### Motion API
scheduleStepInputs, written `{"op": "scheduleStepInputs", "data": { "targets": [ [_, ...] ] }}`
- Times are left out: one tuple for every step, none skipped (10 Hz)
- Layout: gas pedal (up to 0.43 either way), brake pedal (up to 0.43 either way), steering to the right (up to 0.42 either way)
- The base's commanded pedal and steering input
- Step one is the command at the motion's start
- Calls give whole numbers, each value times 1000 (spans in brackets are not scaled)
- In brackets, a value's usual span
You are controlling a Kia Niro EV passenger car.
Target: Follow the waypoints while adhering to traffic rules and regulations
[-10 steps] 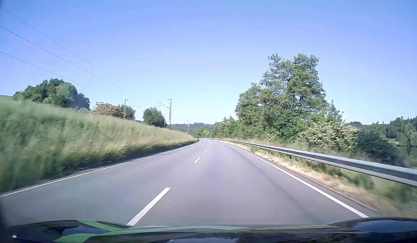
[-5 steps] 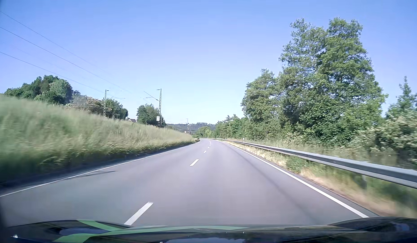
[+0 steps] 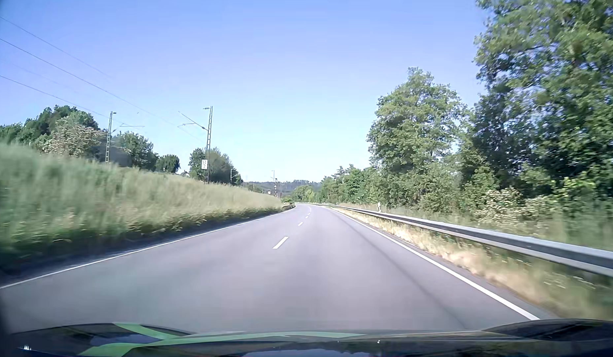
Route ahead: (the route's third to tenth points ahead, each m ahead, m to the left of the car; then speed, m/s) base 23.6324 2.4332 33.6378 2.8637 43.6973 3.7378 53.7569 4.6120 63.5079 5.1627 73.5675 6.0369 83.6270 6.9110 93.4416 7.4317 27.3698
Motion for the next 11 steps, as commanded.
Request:
{"op": "scheduleStepInputs", "data": {
  "targets": [
    [268, 0, -6],
    [260, 0, -6],
    [260, 0, -6],
    [260, 0, -6],
    [260, 0, -5],
    [268, 0, -5],
    [280, 0, -5],
    [280, 0, -4],
    [280, 0, -4],
    [280, 0, -4],
    [268, 0, -4]
  ]
}}
